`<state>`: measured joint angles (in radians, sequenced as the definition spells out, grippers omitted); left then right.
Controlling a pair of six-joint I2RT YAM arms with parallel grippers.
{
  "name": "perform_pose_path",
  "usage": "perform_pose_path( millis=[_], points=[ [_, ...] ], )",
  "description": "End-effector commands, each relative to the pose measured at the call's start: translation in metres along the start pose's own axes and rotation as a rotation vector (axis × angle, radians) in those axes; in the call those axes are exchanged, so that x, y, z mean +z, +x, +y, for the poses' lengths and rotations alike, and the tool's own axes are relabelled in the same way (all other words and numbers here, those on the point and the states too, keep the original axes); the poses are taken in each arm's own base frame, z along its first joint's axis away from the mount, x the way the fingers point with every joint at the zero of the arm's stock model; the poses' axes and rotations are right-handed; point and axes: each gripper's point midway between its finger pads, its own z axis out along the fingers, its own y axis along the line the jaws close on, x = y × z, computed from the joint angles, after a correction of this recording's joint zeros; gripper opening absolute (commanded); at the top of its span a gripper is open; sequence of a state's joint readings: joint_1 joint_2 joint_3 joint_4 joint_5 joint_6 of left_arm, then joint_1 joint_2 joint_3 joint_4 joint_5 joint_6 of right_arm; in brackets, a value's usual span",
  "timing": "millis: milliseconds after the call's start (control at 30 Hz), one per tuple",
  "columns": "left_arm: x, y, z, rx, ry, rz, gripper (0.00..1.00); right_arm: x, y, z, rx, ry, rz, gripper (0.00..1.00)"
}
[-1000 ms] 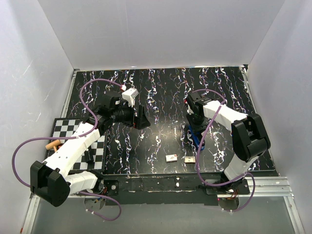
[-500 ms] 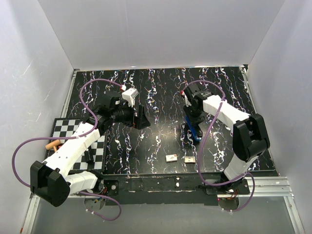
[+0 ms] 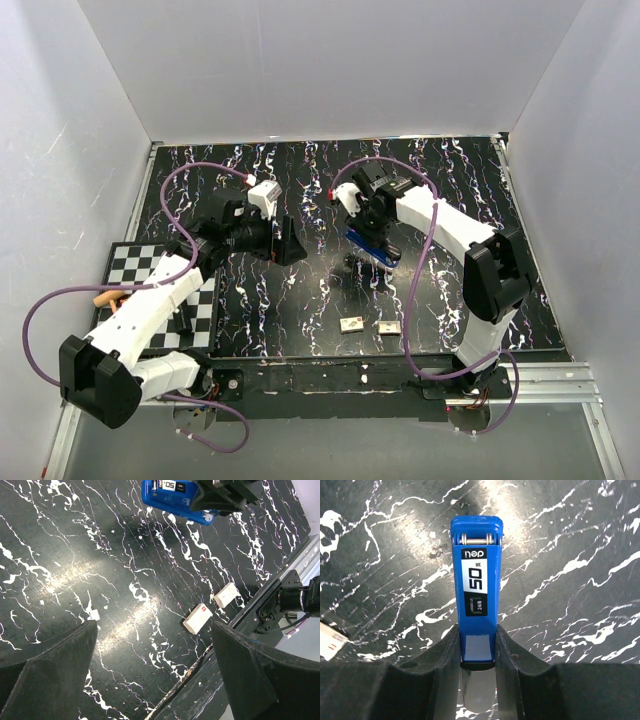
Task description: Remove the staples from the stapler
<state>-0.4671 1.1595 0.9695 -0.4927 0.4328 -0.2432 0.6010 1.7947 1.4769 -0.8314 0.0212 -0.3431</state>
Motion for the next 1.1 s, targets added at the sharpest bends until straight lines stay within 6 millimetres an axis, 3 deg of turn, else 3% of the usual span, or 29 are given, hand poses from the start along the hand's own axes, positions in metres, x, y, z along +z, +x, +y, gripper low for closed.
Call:
perform_pose_path(
  millis=[0,233,467,700,933,1067],
  points=[
    [-0.010,-0.008,-0.005,0.028,0.002,-0.050,0.98,-0.008,-0.030,0.001,-0.267,-0.064,-0.110,0.09],
    [-0.013,-0.011,-0.007,0.035,0.007,-0.070,0.98,0.001,-0.049,0.031,-0.514,-0.206,-0.233,0.10],
    [-0.028,-0.020,-0.024,0.083,0.068,-0.143,0.98,0.021,-0.067,0.045,-0.649,-0.246,-0.201,0.12],
    [-0.040,-0.029,-0.032,0.116,0.086,-0.210,0.98,0.049,-0.076,0.062,-0.741,-0.247,-0.147,0.12],
    [-0.042,-0.029,-0.037,0.123,0.107,-0.217,0.98,0.058,-0.080,0.084,-0.784,-0.275,-0.134,0.16],
    [-0.044,-0.030,-0.040,0.132,0.123,-0.225,0.98,0.061,-0.082,0.087,-0.758,-0.282,-0.138,0.20]
  ],
)
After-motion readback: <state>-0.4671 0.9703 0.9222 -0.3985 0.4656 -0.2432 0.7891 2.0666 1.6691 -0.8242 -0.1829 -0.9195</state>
